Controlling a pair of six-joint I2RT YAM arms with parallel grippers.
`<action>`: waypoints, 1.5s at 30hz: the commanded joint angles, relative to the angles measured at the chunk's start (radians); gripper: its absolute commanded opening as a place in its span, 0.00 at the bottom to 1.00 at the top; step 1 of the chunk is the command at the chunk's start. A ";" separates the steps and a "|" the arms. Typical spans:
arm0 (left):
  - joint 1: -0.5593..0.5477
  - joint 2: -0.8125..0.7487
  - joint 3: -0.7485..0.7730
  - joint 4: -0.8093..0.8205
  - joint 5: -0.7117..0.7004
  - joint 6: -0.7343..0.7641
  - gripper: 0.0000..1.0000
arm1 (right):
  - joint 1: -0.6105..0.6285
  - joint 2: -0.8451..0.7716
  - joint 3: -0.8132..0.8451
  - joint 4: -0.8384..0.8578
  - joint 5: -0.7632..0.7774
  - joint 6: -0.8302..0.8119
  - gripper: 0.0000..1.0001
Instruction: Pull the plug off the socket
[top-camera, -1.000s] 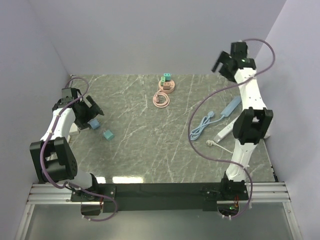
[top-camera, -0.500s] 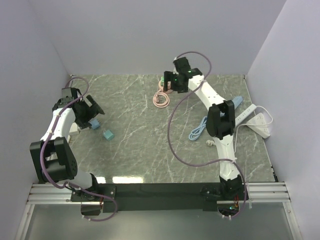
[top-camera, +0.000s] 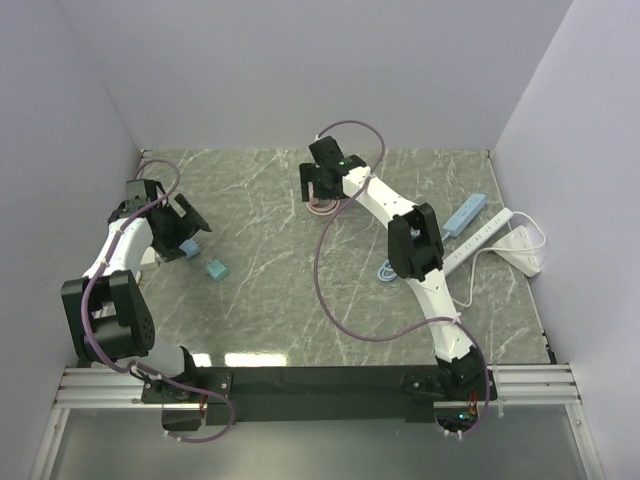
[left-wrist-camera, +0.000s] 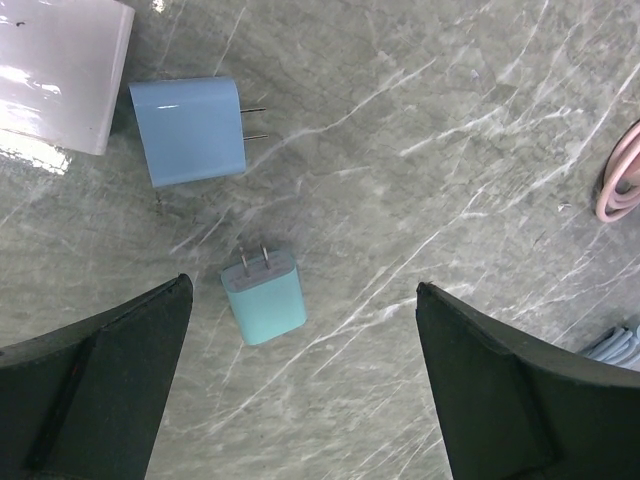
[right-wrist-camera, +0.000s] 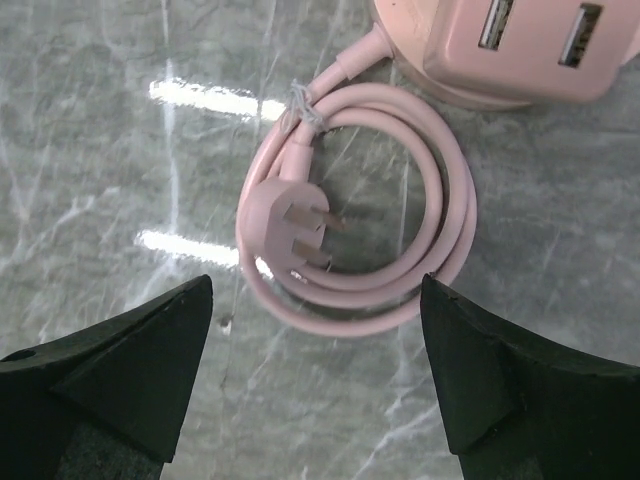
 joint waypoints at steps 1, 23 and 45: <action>0.002 -0.006 -0.004 0.026 0.016 -0.006 1.00 | -0.016 0.027 0.062 0.046 -0.011 -0.019 0.91; 0.001 0.011 -0.031 0.033 0.036 0.014 0.98 | -0.021 0.122 0.046 -0.121 -0.046 -0.105 0.55; -0.037 -0.049 -0.038 0.076 0.152 0.001 0.99 | 0.404 -0.670 -1.218 0.176 -0.316 0.182 0.49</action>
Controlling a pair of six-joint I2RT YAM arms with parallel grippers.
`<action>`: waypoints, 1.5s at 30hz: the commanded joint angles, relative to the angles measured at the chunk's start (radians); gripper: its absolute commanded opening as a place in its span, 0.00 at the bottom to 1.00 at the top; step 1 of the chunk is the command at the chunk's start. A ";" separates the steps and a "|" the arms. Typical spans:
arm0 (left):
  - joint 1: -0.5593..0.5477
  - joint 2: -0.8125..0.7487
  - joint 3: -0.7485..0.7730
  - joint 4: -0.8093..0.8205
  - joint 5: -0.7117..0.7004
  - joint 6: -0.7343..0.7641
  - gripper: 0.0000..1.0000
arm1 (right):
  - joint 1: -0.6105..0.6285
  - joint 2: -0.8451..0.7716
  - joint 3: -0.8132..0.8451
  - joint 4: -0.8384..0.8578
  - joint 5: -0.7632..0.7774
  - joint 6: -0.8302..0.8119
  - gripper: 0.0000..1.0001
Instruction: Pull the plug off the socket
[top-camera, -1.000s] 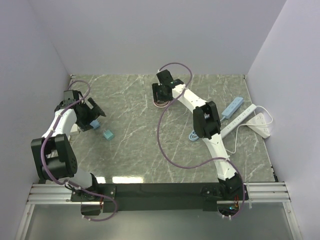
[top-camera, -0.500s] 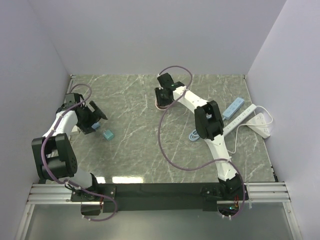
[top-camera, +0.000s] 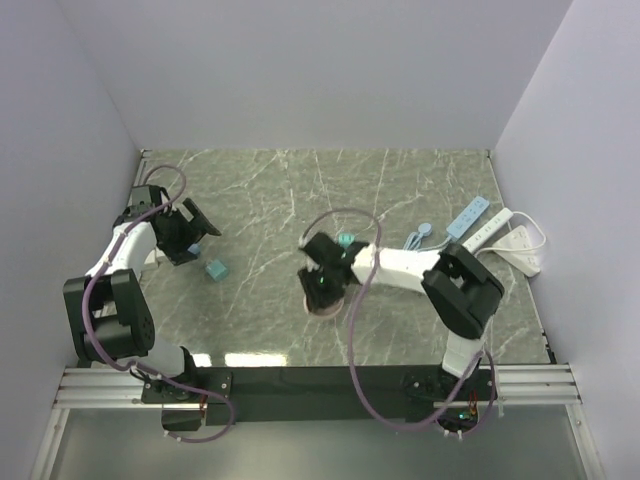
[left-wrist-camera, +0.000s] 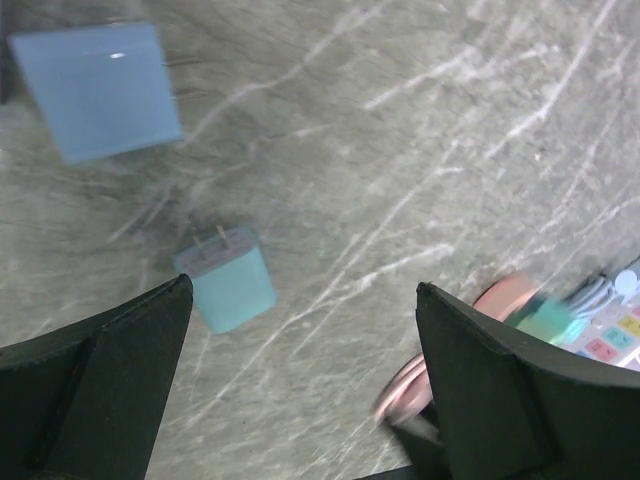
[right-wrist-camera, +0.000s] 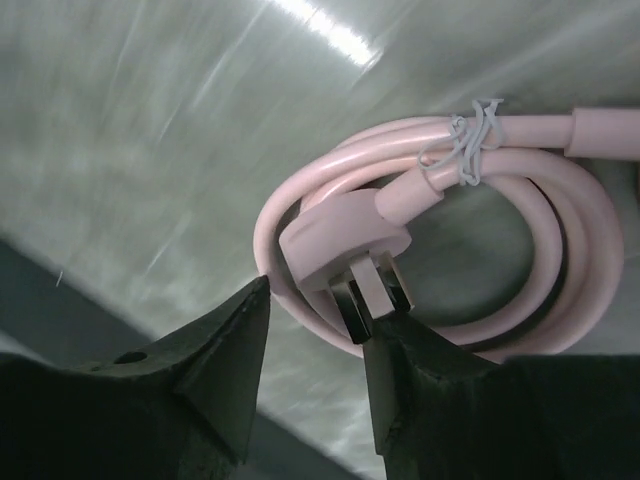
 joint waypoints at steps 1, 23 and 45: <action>-0.046 -0.059 0.024 0.033 0.035 -0.003 0.99 | 0.094 -0.064 -0.131 -0.038 -0.045 0.107 0.50; -0.627 0.113 0.277 0.048 -0.077 -0.081 0.99 | -0.277 -0.737 -0.136 -0.050 0.395 0.323 0.89; -1.046 0.438 0.595 -0.228 -0.438 -0.006 0.79 | -0.501 -0.894 -0.454 -0.131 0.322 0.451 0.91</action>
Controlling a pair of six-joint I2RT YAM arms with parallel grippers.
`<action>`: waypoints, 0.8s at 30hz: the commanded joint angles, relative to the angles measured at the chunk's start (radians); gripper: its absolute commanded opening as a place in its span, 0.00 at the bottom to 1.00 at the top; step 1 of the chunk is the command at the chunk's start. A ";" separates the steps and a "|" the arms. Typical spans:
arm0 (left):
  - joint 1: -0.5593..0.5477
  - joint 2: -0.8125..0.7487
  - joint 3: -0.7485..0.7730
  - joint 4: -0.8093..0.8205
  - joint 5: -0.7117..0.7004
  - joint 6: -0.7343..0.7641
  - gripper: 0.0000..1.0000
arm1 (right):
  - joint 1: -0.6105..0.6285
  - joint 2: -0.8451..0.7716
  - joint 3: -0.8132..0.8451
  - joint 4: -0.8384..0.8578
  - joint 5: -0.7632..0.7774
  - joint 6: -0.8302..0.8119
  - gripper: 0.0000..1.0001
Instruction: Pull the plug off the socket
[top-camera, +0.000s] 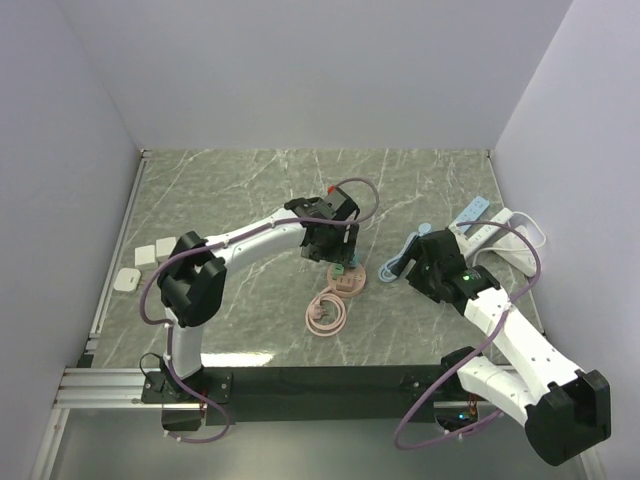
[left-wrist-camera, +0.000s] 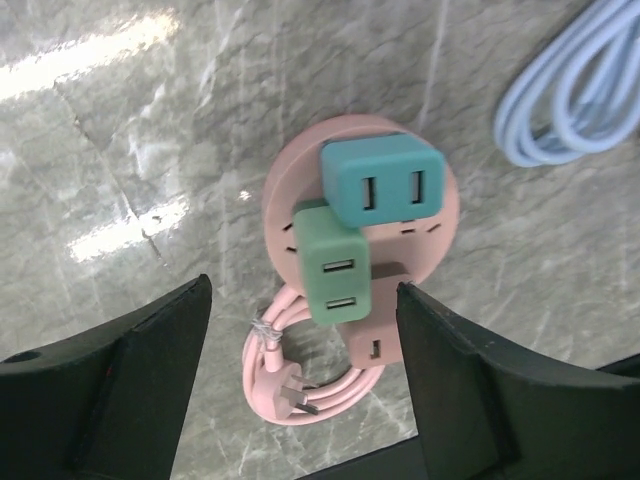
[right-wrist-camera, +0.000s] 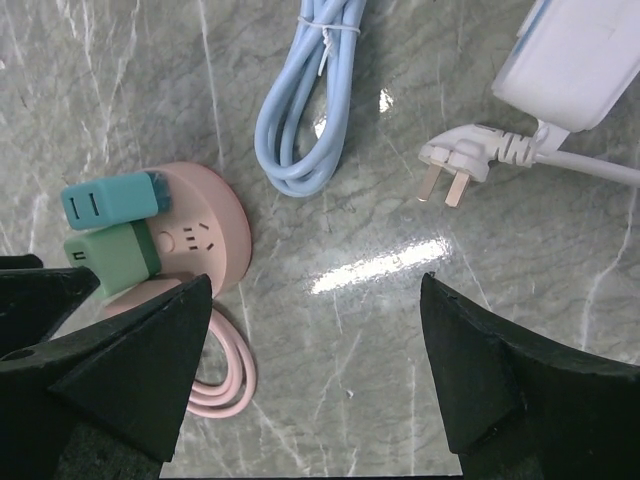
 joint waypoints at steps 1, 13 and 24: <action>-0.012 0.002 -0.019 -0.001 -0.035 0.004 0.79 | -0.026 -0.017 -0.006 0.045 -0.020 0.008 0.91; -0.041 0.091 0.002 0.039 -0.045 0.019 0.60 | -0.046 0.024 -0.024 0.120 -0.089 -0.020 0.88; -0.003 -0.016 -0.120 0.158 0.021 0.019 0.01 | -0.046 0.142 -0.050 0.391 -0.416 -0.098 0.85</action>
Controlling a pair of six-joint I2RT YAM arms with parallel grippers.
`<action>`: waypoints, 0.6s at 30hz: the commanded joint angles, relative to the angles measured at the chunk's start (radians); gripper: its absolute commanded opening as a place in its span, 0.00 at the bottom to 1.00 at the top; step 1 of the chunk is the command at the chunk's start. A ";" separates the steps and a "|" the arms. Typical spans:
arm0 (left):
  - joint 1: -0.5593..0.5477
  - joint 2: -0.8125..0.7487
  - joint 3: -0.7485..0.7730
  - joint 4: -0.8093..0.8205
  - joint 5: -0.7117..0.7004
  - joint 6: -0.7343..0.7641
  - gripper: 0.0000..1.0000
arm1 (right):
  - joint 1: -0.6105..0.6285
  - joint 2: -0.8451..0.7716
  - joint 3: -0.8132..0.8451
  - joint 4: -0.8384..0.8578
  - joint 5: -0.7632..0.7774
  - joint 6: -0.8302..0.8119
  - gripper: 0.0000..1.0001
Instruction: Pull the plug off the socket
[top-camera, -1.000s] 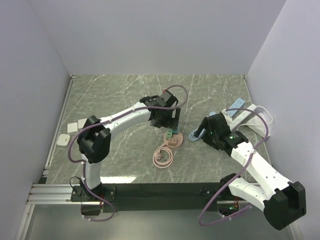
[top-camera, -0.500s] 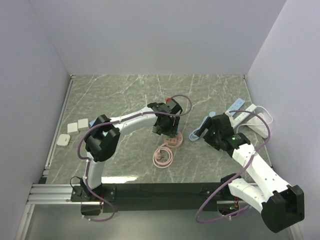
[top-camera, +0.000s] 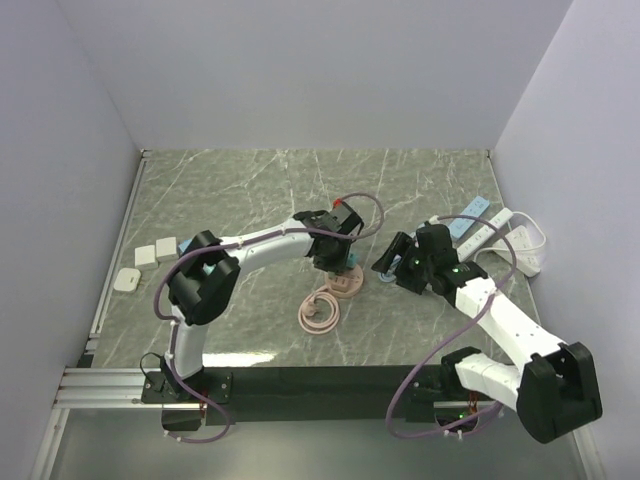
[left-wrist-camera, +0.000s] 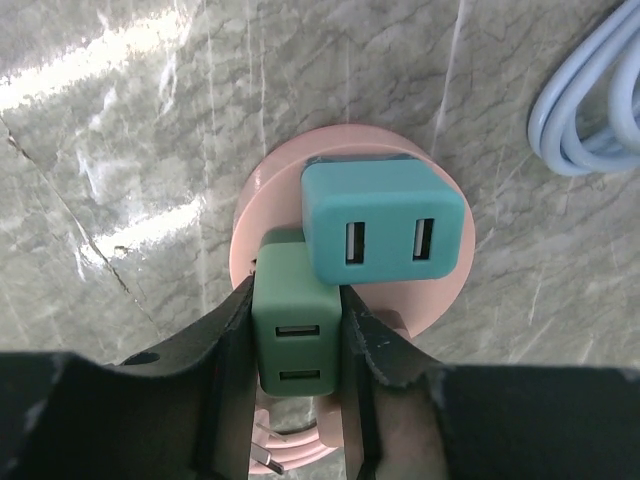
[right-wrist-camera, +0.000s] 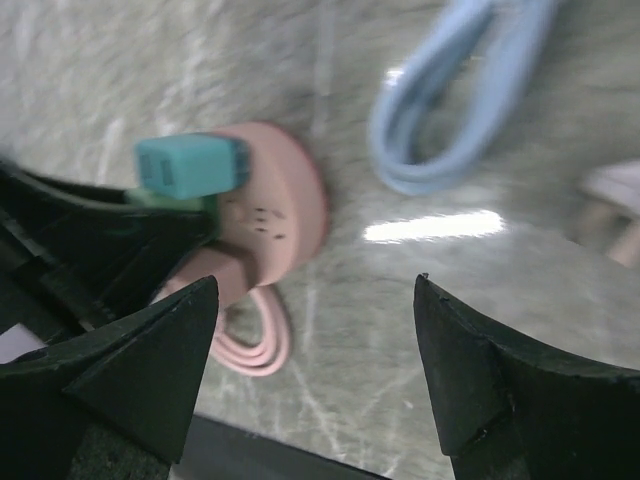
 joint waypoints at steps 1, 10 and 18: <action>0.049 -0.104 -0.086 0.093 0.069 -0.009 0.01 | -0.005 0.045 -0.010 0.201 -0.185 -0.042 0.85; 0.239 -0.333 -0.310 0.329 0.399 -0.084 0.01 | -0.005 0.214 0.024 0.371 -0.381 -0.047 0.85; 0.254 -0.368 -0.336 0.386 0.469 -0.102 0.01 | 0.016 0.309 0.102 0.440 -0.467 -0.056 0.84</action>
